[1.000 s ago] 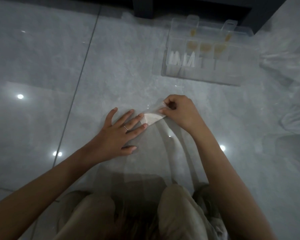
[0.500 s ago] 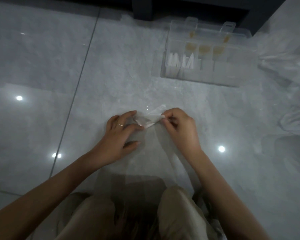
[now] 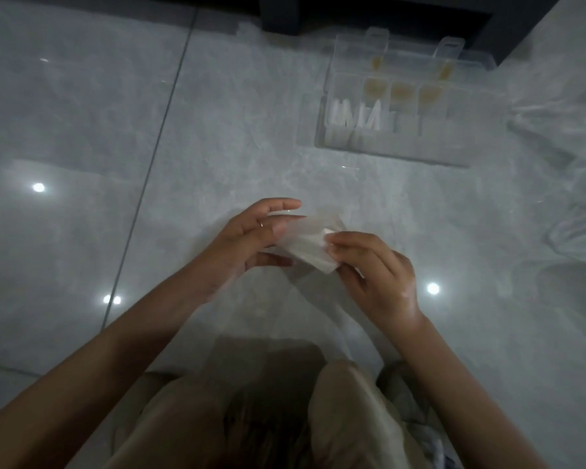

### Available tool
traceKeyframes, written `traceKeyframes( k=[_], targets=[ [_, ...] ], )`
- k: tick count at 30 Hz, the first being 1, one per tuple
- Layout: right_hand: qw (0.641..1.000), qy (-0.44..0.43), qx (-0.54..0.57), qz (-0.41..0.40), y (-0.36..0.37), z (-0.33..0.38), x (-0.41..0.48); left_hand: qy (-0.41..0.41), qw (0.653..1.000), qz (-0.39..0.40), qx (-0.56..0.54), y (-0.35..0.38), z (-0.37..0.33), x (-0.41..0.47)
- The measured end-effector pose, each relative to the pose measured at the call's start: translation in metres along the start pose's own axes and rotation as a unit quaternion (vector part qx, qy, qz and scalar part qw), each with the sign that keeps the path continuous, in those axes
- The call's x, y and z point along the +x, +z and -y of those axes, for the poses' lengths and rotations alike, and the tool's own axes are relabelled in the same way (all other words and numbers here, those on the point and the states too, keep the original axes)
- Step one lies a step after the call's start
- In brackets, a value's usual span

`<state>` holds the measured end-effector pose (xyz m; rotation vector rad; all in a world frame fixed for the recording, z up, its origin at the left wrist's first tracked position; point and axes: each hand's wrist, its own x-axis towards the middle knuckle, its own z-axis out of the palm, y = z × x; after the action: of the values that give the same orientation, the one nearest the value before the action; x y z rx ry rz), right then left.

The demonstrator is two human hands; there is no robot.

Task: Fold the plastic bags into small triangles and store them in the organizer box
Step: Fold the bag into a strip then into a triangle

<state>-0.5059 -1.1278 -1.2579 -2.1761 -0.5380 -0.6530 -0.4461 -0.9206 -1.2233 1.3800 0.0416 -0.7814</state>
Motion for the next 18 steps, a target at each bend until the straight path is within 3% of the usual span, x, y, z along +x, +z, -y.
traceKeyframes(
  k=[6, 12, 18],
  targets=[
    [0.995, -0.087, -0.045, 0.003, -0.005, -0.002, 0.004, -0.011, 0.999, -0.037, -0.016, 0.013, -0.012, -0.008],
    [0.995, -0.081, -0.064, 0.004, -0.009, -0.004, 0.005, 0.053, 0.995, -0.066, 0.048, 0.018, -0.013, -0.010],
    [0.998, -0.039, -0.050, 0.005, -0.013, 0.001, 0.010, 0.127, 0.979, -0.037, 0.157, 0.016, -0.017, -0.014]
  ],
)
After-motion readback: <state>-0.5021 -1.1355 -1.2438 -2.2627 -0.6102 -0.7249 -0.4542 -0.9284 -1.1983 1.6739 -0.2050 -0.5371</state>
